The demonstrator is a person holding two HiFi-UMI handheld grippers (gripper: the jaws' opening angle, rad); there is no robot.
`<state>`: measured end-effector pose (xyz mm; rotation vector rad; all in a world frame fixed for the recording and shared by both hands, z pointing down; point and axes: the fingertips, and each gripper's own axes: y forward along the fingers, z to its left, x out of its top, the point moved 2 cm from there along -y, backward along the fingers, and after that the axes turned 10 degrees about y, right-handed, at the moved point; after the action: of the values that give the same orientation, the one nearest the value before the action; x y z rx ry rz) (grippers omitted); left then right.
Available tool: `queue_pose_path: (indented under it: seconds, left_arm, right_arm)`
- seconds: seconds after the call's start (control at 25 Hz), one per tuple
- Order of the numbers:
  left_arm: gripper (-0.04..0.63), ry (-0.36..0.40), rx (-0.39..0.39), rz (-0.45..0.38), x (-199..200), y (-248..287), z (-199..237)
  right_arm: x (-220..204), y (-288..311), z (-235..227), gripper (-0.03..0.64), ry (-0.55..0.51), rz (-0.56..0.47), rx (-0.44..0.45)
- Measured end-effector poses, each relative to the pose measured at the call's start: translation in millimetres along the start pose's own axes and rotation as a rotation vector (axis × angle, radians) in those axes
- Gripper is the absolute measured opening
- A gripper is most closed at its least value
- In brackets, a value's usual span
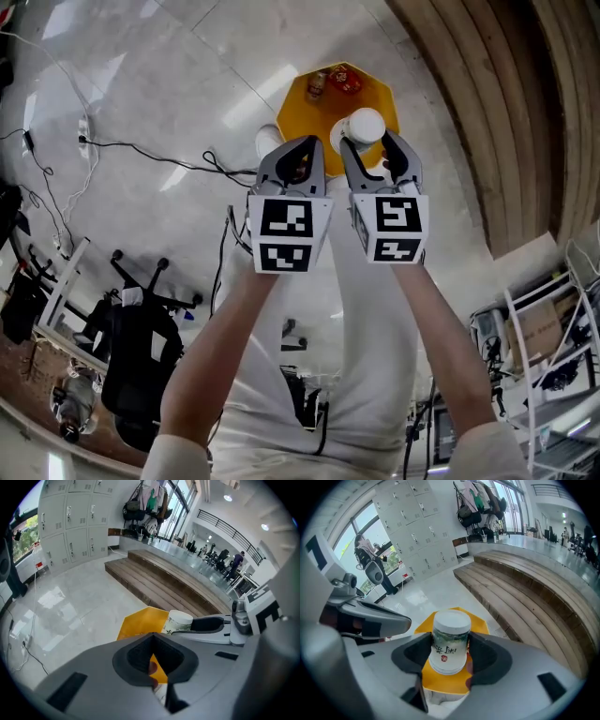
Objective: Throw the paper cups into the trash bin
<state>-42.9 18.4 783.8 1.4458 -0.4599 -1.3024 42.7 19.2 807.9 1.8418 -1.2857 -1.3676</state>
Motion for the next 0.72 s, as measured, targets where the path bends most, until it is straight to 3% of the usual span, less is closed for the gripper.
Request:
queue_pose_path:
  seconds: [0.28,0.48,0.72]
  left_arm:
    - [0.006,0.004,-0.027,0.054,-25.4,44.4,5.2]
    - [0.006,-0.046,-0.017,0.09,-45.6,51.7,16.0]
    - [0.006,-0.024,-0.013,0.134,-56.4,68.7,27.2]
  right_arm:
    - [-19.8,38.0,-9.7,0.256,0.024,0.046,0.002]
    - [-34.3,60.0,-18.1,0.259,0.062,0.123,0.008]
    - [-40.9,67.8,-15.2,0.259,0.065,0.158,0.009]
